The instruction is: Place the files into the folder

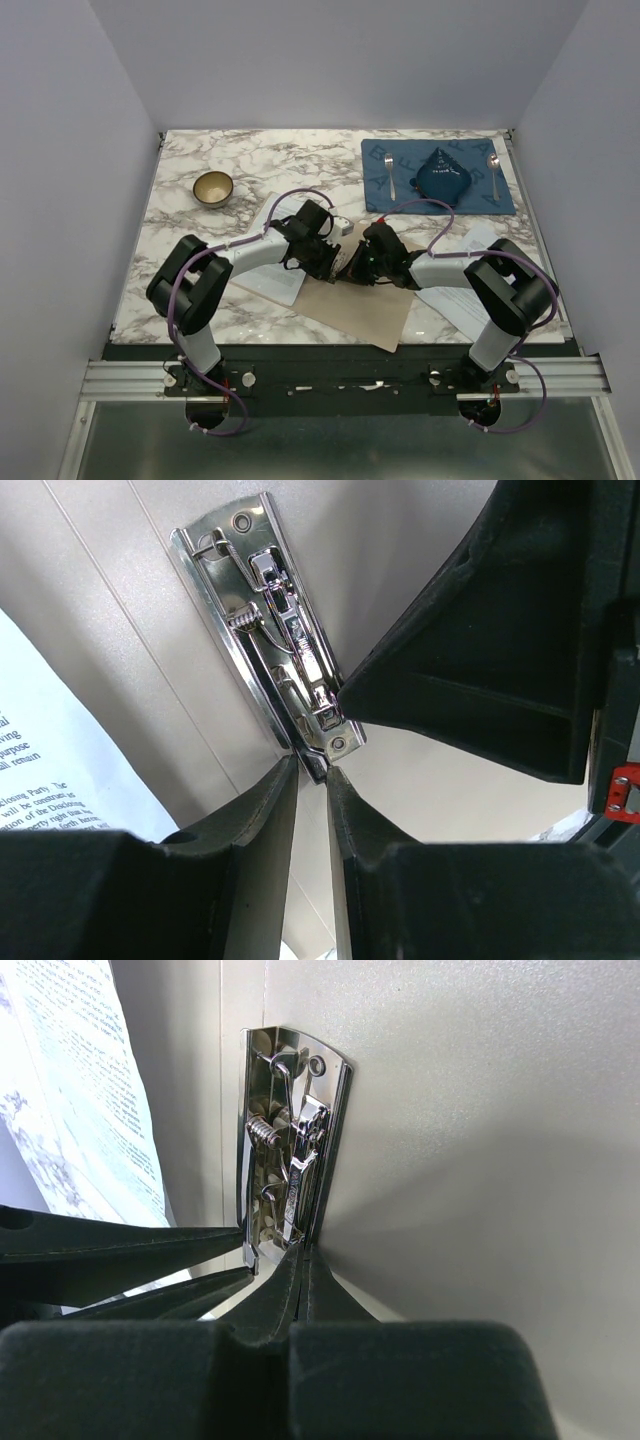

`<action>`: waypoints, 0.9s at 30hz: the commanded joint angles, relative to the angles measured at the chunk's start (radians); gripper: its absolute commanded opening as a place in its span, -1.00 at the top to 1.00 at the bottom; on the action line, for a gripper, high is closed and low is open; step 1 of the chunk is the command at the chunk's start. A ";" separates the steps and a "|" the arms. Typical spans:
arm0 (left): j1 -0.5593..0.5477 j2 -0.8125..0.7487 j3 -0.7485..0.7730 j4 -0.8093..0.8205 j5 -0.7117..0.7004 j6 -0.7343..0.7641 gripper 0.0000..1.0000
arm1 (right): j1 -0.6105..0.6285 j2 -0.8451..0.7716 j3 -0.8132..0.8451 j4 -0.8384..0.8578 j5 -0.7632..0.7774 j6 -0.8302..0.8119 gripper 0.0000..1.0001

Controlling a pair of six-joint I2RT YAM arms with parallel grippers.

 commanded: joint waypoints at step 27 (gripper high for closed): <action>-0.018 0.126 0.036 -0.024 -0.005 -0.036 1.00 | -0.004 0.093 -0.034 -0.109 0.029 -0.028 0.99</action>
